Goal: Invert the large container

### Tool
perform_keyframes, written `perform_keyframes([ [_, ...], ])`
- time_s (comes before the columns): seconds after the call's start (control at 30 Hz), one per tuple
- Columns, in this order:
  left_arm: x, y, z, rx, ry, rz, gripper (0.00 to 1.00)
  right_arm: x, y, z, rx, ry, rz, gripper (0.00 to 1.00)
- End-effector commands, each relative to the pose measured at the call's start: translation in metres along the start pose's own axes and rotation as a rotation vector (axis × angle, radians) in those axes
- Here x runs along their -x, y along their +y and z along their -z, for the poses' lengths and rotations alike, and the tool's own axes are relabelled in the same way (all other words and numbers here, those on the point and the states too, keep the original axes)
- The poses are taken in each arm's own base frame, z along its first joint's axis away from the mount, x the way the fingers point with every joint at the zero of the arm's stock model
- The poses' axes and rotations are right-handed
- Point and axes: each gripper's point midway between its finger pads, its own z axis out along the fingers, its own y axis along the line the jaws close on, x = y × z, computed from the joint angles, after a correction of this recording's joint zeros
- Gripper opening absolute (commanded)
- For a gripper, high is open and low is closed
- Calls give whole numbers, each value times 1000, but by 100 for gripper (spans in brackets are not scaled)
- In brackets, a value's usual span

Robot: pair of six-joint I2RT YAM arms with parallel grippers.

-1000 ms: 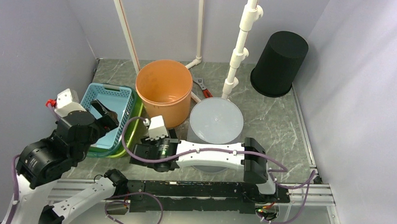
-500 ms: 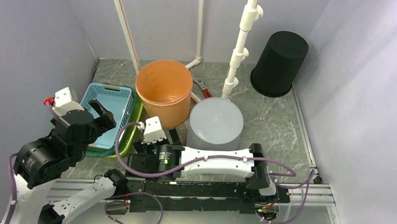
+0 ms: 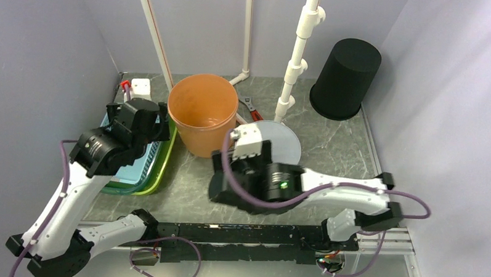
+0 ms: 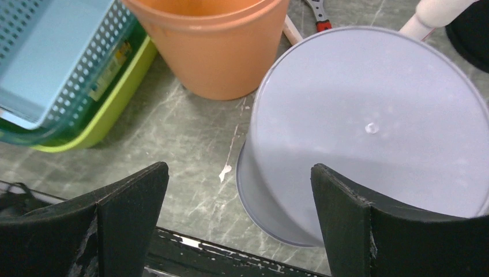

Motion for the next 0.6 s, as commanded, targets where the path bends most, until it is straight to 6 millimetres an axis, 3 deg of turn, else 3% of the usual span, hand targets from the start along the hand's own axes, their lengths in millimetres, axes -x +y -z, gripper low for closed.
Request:
perform_keyframes([
  [0.0,30,5,-5,5,-48,22,95,24,-9,-4,123,17,-146,98],
  [0.23,26,6,-30,-91,125,134,95,26,-24,-8,154,80,-222,100],
  [0.43,22,-17,-33,-195,214,145,95,15,-28,-24,23,144,-92,100],
  [0.57,23,-16,-28,-202,196,155,95,17,-40,-34,-132,148,51,100],
])
